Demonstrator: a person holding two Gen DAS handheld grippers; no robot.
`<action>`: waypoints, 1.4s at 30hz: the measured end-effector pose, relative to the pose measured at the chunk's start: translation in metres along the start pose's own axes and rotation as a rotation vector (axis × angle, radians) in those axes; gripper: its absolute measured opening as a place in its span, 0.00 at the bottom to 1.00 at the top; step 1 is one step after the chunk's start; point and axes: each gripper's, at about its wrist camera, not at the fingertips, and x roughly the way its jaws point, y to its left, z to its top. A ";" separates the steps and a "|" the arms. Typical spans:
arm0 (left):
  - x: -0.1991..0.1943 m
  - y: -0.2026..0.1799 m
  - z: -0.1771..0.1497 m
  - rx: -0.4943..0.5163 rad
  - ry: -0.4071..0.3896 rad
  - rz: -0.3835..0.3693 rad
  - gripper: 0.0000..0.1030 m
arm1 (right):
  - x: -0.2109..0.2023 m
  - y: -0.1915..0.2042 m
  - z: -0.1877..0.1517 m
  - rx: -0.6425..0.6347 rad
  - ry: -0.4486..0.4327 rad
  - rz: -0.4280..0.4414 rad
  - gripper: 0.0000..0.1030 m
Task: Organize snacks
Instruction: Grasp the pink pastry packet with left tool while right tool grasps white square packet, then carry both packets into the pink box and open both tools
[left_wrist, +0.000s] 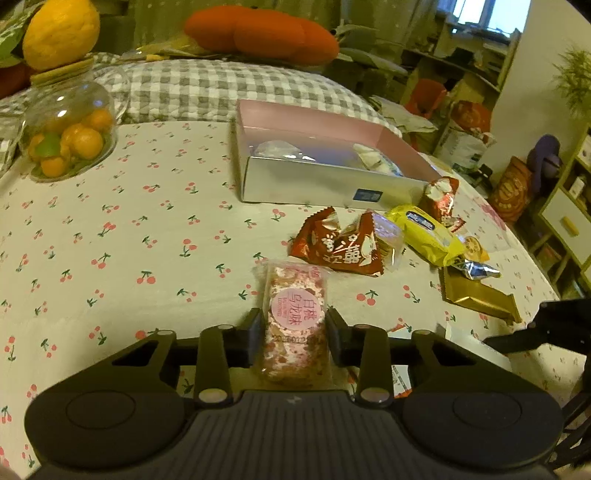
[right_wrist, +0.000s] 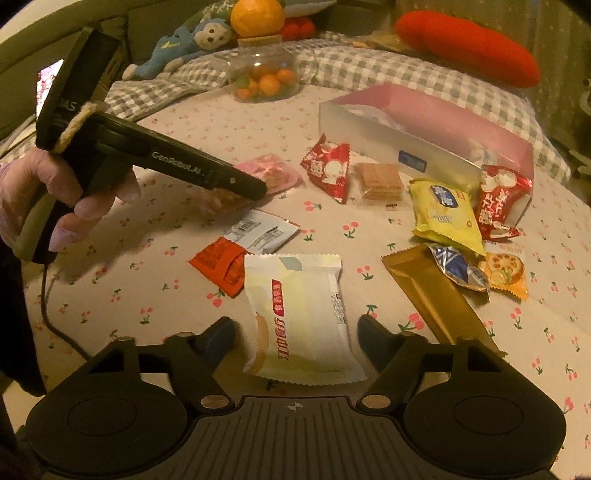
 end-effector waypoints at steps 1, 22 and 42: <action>0.000 0.001 0.000 -0.010 0.001 0.001 0.31 | 0.000 0.000 0.000 0.002 -0.003 0.001 0.58; -0.008 -0.004 0.011 -0.078 -0.017 0.027 0.28 | -0.014 -0.006 0.012 0.058 -0.066 0.000 0.46; -0.009 -0.024 0.051 -0.129 -0.080 -0.009 0.28 | -0.033 -0.058 0.075 0.220 -0.213 -0.073 0.46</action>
